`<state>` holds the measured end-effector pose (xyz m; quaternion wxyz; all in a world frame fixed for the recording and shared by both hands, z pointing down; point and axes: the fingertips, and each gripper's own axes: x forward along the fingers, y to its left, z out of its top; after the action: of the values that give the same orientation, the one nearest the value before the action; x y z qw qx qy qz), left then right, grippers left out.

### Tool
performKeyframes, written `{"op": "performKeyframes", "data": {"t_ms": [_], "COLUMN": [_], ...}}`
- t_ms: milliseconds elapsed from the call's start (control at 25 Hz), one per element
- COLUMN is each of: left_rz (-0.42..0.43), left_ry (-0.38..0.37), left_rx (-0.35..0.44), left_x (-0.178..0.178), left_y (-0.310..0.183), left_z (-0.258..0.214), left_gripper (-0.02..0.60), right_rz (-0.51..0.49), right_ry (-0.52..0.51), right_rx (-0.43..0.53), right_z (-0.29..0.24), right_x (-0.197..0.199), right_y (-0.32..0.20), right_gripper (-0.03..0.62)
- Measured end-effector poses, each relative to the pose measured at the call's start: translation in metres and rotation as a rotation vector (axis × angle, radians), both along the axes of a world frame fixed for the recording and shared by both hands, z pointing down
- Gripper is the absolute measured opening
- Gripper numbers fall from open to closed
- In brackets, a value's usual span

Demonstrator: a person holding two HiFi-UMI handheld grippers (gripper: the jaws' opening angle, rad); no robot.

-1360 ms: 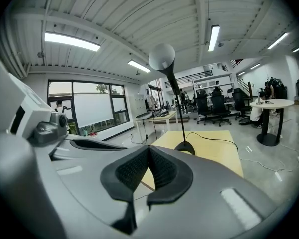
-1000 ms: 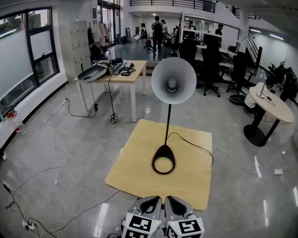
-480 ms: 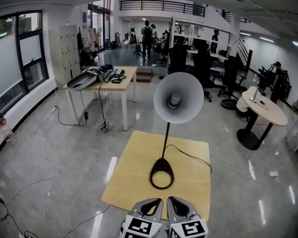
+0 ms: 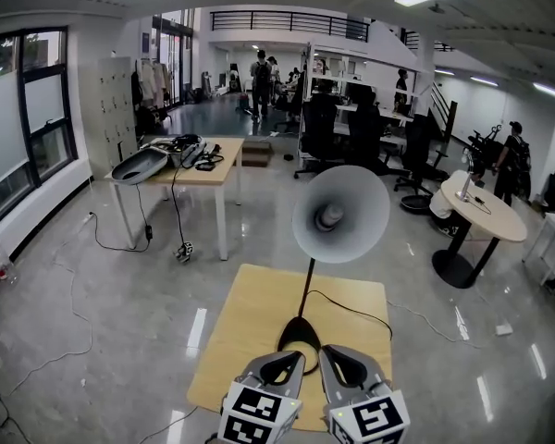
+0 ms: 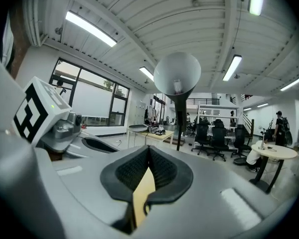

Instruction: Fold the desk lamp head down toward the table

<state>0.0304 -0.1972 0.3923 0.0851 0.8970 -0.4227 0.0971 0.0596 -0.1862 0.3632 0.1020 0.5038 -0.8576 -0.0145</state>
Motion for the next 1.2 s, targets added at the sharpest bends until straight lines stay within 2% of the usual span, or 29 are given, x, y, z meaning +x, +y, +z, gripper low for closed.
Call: {"op": "performKeyframes", "data": {"t_ms": [160, 440, 520, 800, 1200], "left_rz": [0.043, 0.117, 0.147, 0.221, 0.284], "left_ry": [0.014, 0.055, 0.068, 0.056, 0.035], "left_rx": [0.026, 0.068, 0.051, 0.076, 0.103], "left_x": [0.008, 0.027, 0.035, 0.053, 0.070], "left_y": [-0.012, -0.031, -0.031, -0.036, -0.037], "left_z": [-0.016, -0.056, -0.063, -0.086, -0.101], "left_gripper": [0.017, 0.017, 0.018, 0.018, 0.018], "right_rz": [-0.018, -0.080, -0.082, -0.043, 0.021], "right_ry": [0.035, 0.180, 0.236, 0.374, 0.564], "right_rx": [0.060, 0.193, 0.225, 0.340, 0.432], "right_z": [-0.024, -0.082, -0.097, -0.151, -0.195], "right_x": [0.003, 0.004, 0.009, 0.021, 0.030], "right_y": [-0.006, -0.017, -0.017, -0.019, -0.025], "right_gripper": [0.005, 0.006, 0.006, 0.006, 0.037]}}
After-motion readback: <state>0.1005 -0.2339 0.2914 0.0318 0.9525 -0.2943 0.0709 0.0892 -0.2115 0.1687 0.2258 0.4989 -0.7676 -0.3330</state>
